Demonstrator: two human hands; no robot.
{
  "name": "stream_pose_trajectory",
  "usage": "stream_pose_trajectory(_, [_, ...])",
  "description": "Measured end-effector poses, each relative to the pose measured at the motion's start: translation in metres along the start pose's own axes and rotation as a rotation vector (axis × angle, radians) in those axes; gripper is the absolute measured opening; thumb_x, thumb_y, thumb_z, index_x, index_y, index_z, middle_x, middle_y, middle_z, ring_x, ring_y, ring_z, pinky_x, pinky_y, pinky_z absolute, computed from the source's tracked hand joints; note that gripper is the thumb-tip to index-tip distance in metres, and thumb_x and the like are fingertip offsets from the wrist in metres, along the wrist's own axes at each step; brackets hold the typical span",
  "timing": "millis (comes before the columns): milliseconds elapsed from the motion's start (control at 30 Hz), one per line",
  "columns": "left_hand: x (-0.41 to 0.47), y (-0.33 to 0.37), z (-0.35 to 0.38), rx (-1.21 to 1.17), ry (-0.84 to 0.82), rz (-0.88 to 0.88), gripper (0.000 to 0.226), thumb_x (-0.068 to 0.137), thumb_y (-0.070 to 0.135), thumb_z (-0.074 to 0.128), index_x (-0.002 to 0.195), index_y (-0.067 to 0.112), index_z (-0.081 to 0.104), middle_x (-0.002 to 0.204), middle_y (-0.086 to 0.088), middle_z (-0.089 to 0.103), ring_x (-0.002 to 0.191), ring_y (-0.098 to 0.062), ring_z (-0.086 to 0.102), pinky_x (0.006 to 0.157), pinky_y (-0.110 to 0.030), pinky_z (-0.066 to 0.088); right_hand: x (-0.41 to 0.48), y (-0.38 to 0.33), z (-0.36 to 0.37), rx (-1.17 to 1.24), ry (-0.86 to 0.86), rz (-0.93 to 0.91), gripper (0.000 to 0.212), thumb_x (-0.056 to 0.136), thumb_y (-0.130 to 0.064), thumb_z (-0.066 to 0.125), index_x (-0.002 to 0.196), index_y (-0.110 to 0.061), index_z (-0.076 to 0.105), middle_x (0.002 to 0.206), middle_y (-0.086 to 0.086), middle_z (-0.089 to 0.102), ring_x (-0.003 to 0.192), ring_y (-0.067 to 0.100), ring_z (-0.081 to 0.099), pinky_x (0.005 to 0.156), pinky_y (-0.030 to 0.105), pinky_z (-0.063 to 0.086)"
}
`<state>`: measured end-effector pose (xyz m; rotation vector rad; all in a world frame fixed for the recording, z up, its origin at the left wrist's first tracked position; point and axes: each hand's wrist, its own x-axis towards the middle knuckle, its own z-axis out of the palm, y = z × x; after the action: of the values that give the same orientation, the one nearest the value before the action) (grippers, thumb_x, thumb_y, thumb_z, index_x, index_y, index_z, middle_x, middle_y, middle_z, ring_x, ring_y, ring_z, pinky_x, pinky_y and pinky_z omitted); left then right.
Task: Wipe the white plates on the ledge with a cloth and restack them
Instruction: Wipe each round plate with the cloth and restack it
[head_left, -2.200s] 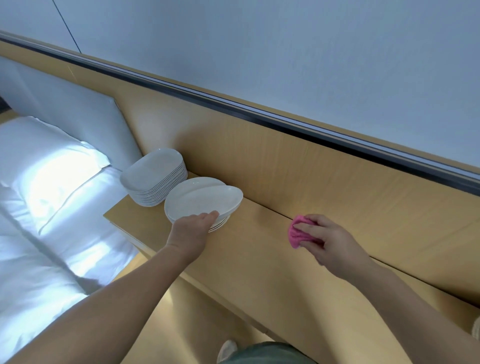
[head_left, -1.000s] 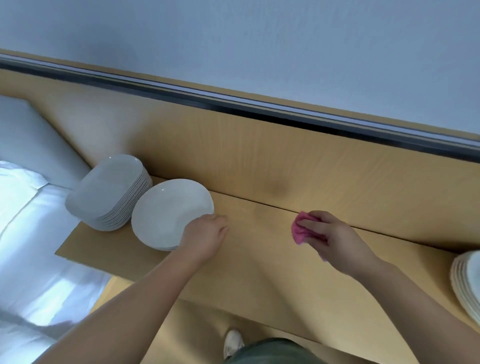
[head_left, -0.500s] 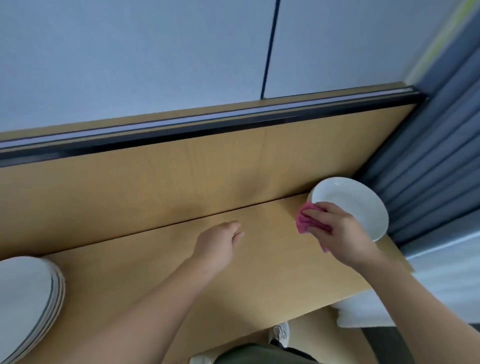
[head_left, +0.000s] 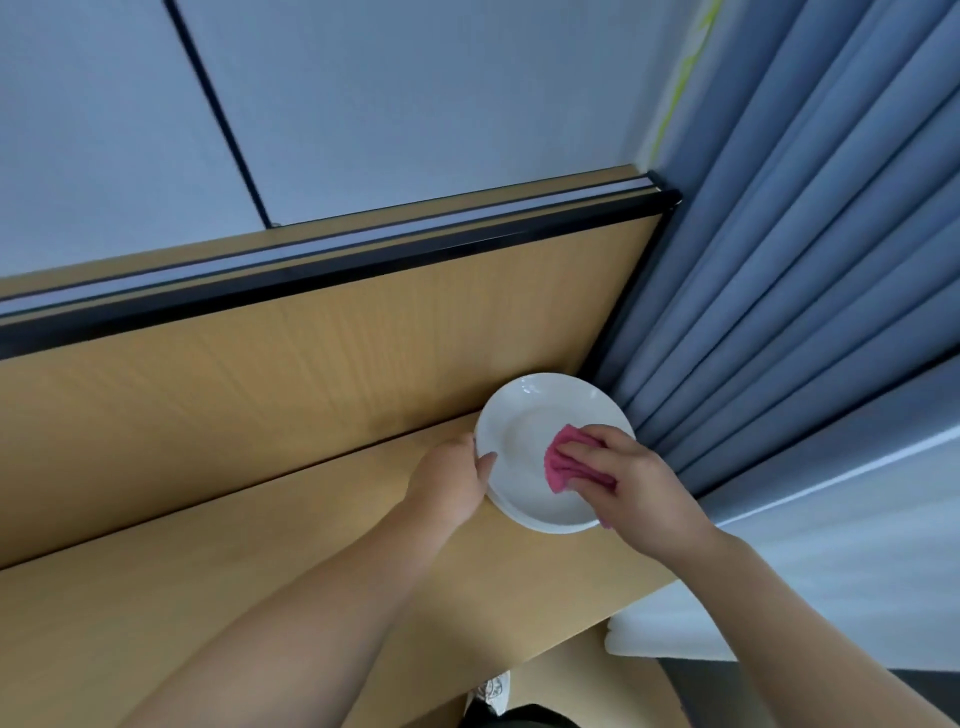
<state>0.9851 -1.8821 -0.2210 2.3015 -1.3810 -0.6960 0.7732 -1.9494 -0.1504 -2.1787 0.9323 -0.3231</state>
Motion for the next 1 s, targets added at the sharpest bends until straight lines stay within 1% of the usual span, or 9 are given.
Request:
stream_pose_trajectory(67, [0.009, 0.004, 0.003, -0.077, -0.024, -0.088, 0.032, 0.095, 0.042, 0.051, 0.108, 0.014, 0.058, 0.088, 0.000, 0.064, 0.084, -0.021, 0.061, 0.067, -0.030, 0.044, 0.004, 0.007, -0.003, 0.013, 0.007, -0.007, 0.035, 0.090, -0.014, 0.068, 0.122, -0.027, 0.067, 0.121, -0.022, 0.051, 0.096, -0.007, 0.057, 0.075, 0.012, 0.042])
stream_pose_trajectory(133, [0.016, 0.006, 0.006, -0.166, -0.024, -0.172, 0.022, 0.092, 0.034, 0.058, 0.097, 0.013, 0.060, 0.082, 0.001, 0.063, 0.077, -0.019, 0.061, 0.064, -0.029, 0.045, 0.007, 0.013, -0.005, 0.020, 0.009, -0.023, 0.037, 0.089, -0.013, 0.069, 0.123, -0.027, 0.066, 0.124, -0.018, 0.052, 0.109, 0.005, 0.059, 0.081, 0.022, 0.049])
stream_pose_trajectory(233, [0.020, 0.009, 0.009, -0.279, 0.018, -0.220, 0.008, 0.090, 0.018, 0.057, 0.085, 0.011, 0.058, 0.076, -0.003, 0.063, 0.069, -0.021, 0.063, 0.059, -0.030, 0.048, 0.012, 0.020, -0.011, 0.002, 0.021, -0.038, 0.037, 0.089, -0.011, 0.068, 0.123, -0.026, 0.066, 0.126, -0.013, 0.053, 0.111, 0.009, 0.059, 0.086, 0.029, 0.052])
stream_pose_trajectory(333, [0.019, 0.013, 0.010, -0.276, 0.057, -0.241, 0.010, 0.088, 0.011, 0.052, 0.078, 0.012, 0.055, 0.070, 0.001, 0.058, 0.063, -0.014, 0.054, 0.050, -0.023, 0.037, 0.015, 0.023, -0.016, -0.021, 0.026, -0.038, 0.036, 0.089, -0.012, 0.068, 0.123, -0.025, 0.067, 0.125, -0.012, 0.054, 0.109, 0.007, 0.059, 0.084, 0.027, 0.051])
stream_pose_trajectory(467, [0.019, 0.020, 0.006, -0.234, 0.088, -0.239, 0.011, 0.087, 0.008, 0.050, 0.078, 0.014, 0.053, 0.071, 0.005, 0.055, 0.070, -0.016, 0.054, 0.052, -0.023, 0.034, 0.017, 0.027, -0.019, -0.004, 0.032, -0.057, 0.036, 0.089, -0.010, 0.068, 0.122, -0.024, 0.067, 0.124, -0.013, 0.054, 0.107, 0.007, 0.060, 0.079, 0.021, 0.047])
stream_pose_trajectory(667, [0.019, 0.029, -0.004, -0.294, 0.060, -0.261, 0.009, 0.090, 0.010, 0.049, 0.098, 0.011, 0.052, 0.088, 0.000, 0.061, 0.079, -0.018, 0.058, 0.053, -0.025, 0.038, 0.019, 0.028, -0.023, -0.028, 0.047, -0.082, 0.038, 0.089, -0.013, 0.069, 0.125, -0.024, 0.065, 0.129, -0.010, 0.054, 0.115, 0.010, 0.058, 0.092, 0.034, 0.051])
stream_pose_trajectory(767, [0.018, 0.031, -0.008, -0.402, 0.041, -0.288, 0.009, 0.090, 0.010, 0.048, 0.098, 0.012, 0.051, 0.089, 0.001, 0.060, 0.079, -0.017, 0.058, 0.052, -0.024, 0.039, 0.021, 0.023, -0.026, -0.012, 0.058, -0.086, 0.038, 0.089, -0.014, 0.069, 0.125, -0.026, 0.065, 0.131, -0.010, 0.053, 0.101, -0.004, 0.057, 0.084, 0.028, 0.048])
stream_pose_trajectory(833, [0.014, 0.026, -0.010, -0.425, 0.048, -0.287, 0.007, 0.089, 0.011, 0.048, 0.095, 0.013, 0.053, 0.086, 0.002, 0.060, 0.076, -0.016, 0.060, 0.052, -0.025, 0.041, 0.023, 0.018, -0.029, -0.015, 0.074, -0.088, 0.038, 0.089, -0.013, 0.070, 0.125, -0.024, 0.066, 0.130, -0.009, 0.053, 0.086, -0.018, 0.046, 0.081, 0.022, 0.043])
stream_pose_trajectory(1000, [-0.005, -0.004, -0.028, -0.437, 0.086, -0.304, 0.011, 0.087, 0.014, 0.046, 0.086, 0.015, 0.056, 0.077, 0.001, 0.063, 0.071, -0.019, 0.065, 0.056, -0.028, 0.048, 0.030, -0.003, -0.027, -0.020, 0.107, -0.150, 0.039, 0.087, -0.011, 0.072, 0.124, -0.022, 0.067, 0.127, -0.009, 0.055, 0.077, -0.019, 0.048, 0.079, 0.018, 0.041])
